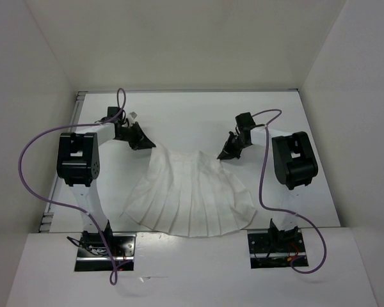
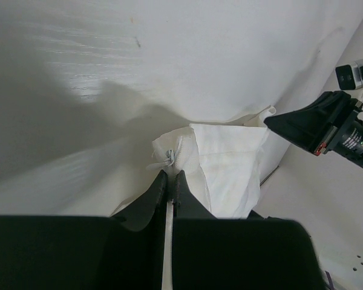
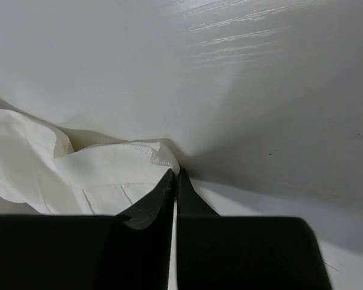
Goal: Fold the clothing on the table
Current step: Flatten the skirt out
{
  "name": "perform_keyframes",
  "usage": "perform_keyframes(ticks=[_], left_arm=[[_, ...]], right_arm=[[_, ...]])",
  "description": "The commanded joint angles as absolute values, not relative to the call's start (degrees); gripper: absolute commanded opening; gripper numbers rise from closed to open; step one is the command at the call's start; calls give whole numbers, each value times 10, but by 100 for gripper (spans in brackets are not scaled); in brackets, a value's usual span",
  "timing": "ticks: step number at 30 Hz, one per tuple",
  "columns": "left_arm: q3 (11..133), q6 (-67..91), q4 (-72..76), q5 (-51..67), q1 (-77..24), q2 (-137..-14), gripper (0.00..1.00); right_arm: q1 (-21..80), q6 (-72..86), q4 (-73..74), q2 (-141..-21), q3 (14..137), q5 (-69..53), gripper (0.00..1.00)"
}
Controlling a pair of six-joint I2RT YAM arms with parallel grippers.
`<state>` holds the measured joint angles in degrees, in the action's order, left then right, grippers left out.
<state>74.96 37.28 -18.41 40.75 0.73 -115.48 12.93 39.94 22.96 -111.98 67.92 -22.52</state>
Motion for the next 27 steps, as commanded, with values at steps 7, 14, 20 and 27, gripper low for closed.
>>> perform_keyframes(ticks=[7, 14, 20, 27], left_arm=[[822, 356, -188, 434, 43, -1088, 0], [1004, 407, -171, 420, 48, -1082, 0], [1236, 418, -165, 480, 71, -1065, 0], [993, 433, -51, 504, 80, -993, 0]], right_arm=[[96, 339, 358, -1020, 789, -62, 0], [62, 317, 444, -1020, 1025, -37, 0], [55, 292, 524, -1014, 1316, 24, 0], [55, 281, 477, -948, 1130, 19, 0]])
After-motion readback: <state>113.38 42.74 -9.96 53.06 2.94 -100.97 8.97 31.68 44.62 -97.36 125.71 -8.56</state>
